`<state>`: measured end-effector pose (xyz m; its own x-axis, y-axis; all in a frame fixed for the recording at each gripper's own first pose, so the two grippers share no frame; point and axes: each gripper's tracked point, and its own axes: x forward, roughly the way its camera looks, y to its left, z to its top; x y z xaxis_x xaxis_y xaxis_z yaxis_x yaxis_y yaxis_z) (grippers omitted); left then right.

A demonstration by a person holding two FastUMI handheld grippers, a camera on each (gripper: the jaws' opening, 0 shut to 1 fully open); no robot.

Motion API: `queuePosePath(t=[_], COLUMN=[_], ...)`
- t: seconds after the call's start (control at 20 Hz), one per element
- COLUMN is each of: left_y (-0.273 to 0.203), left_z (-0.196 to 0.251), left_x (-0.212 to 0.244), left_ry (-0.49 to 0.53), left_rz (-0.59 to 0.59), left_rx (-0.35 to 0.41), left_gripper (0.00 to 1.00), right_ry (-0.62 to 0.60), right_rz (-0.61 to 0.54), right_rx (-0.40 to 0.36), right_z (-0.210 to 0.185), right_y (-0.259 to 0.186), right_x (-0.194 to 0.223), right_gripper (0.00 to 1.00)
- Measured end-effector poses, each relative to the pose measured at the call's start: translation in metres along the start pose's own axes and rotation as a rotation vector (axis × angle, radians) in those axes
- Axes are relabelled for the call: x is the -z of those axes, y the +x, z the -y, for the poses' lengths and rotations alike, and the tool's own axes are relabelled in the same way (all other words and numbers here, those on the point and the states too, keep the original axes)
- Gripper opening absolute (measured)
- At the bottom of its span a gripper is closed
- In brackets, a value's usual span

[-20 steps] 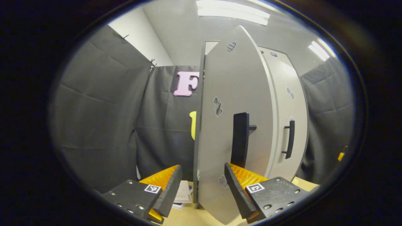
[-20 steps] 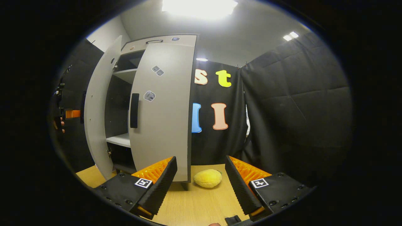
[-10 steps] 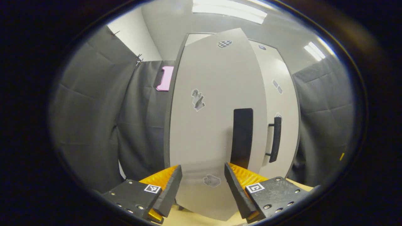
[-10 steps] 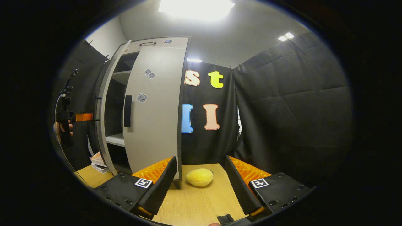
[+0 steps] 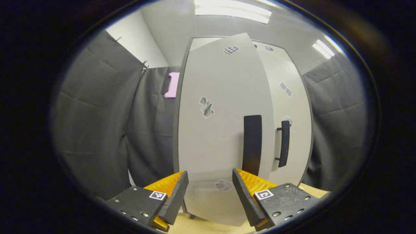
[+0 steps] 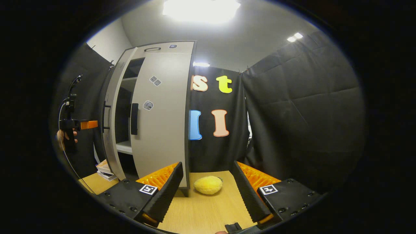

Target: Grasp the bottle in the cabinet with the left hand and place it on the coaster, then close the right door with the right hand and the left door with the left hand.

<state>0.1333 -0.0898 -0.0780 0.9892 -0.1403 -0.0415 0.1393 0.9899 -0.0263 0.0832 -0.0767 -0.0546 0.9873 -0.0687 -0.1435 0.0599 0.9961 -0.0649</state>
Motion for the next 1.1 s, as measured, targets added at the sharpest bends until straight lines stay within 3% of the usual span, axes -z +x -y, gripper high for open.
queuePosePath(t=[0.1, 0.15, 0.25, 0.35, 0.45, 0.55, 0.65, 0.85, 0.9, 0.95, 1.1], left_y=[-0.011, -0.019, -0.048, -0.077, -0.095, -0.112, -0.126, -0.161, -0.169, -0.177, -0.202], left_z=[-0.007, -0.011, -0.020, -0.025, -0.030, -0.035, -0.042, -0.053, -0.055, -0.056, -0.063], left_x=[-0.004, -0.006, -0.007, -0.008, -0.006, -0.005, -0.007, -0.010, -0.010, -0.010, -0.009], left_ry=[0.028, 0.044, 0.072, 0.085, 0.093, 0.107, 0.123, 0.144, 0.146, 0.146, 0.148], left_rz=[0.009, 0.012, 0.018, 0.015, 0.008, 0.003, 0.010, 0.022, 0.023, 0.021, 0.022], left_rx=[-0.018, -0.029, -0.056, -0.080, -0.092, -0.099, -0.106, -0.105, -0.103, -0.096, -0.086], left_gripper=[0.88, 0.82, 0.82, 0.88, 0.82, 0.88, 0.82, 0.83, 0.88, 0.83, 0.82], right_ry=[0.003, 0.003, 0.004, 0.016, 0.030, 0.034, 0.033, 0.044, 0.040, 0.032, 0.027], right_rz=[0.014, 0.021, 0.029, 0.029, 0.035, 0.045, 0.056, 0.075, 0.076, 0.078, 0.084], right_rx=[-0.037, -0.056, -0.096, -0.136, -0.162, -0.174, -0.179, -0.181, -0.185, -0.183, -0.176], right_z=[-0.005, -0.008, -0.013, -0.020, -0.027, -0.031, -0.037, -0.048, -0.052, -0.054, -0.059], right_y=[0.000, 0.000, 0.000, -0.002, -0.006, -0.014, -0.020, -0.038, -0.042, -0.045, -0.058], right_x=[-0.005, -0.007, -0.008, -0.008, -0.010, -0.013, -0.016, -0.024, -0.024, -0.023, -0.025], right_gripper=[0.98, 0.98, 0.98, 0.98, 0.98, 0.98, 0.98, 0.98, 0.98, 0.98, 0.96])
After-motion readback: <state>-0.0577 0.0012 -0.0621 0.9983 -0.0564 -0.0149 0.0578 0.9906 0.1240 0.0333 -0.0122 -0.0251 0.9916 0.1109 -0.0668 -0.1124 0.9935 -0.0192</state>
